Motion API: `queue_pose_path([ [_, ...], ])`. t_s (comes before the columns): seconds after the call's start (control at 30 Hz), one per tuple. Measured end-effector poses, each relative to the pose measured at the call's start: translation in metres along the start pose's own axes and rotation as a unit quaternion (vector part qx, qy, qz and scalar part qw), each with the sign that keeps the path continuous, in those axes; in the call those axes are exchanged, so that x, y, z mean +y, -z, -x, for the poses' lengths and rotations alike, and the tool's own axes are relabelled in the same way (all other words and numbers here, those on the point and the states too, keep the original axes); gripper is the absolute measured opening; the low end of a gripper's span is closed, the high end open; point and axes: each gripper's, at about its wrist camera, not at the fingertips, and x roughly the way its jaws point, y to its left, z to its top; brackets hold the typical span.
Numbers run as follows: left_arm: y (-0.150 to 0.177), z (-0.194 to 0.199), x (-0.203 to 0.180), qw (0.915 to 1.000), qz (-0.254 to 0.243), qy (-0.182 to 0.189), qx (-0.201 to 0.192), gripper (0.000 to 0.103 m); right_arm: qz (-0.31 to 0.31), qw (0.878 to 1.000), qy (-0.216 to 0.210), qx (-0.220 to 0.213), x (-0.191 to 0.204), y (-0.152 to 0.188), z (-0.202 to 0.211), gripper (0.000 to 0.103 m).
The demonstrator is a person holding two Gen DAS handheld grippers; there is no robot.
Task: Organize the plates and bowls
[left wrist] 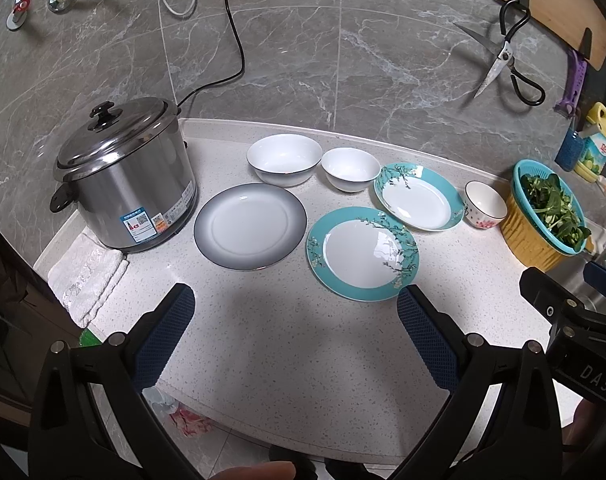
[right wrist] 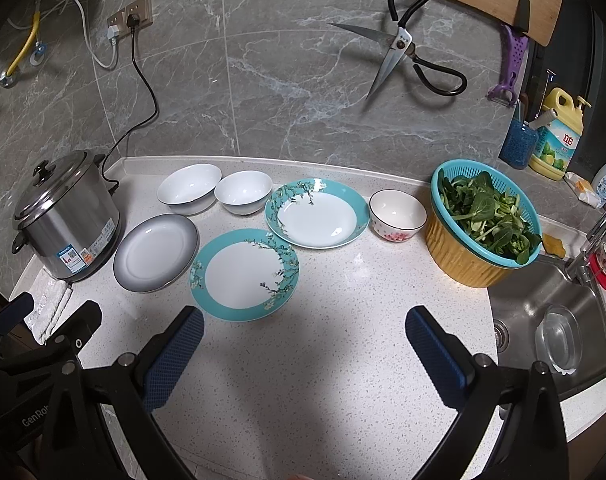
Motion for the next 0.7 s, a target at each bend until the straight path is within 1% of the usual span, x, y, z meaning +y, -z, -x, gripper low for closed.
queue_pose_path([
  [0.47, 0.001, -0.001, 0.001, 1.0000, 0.000, 0.002, 0.001, 0.103, 0.001, 1.000, 0.000, 0.002, 0.002, 0.001, -0.003, 0.103],
  [0.7, 0.002, -0.012, 0.003, 0.9999, 0.005, -0.003, 0.009, 0.103, 0.005, 1.000, -0.004, 0.010, 0.002, 0.002, -0.013, 0.103],
])
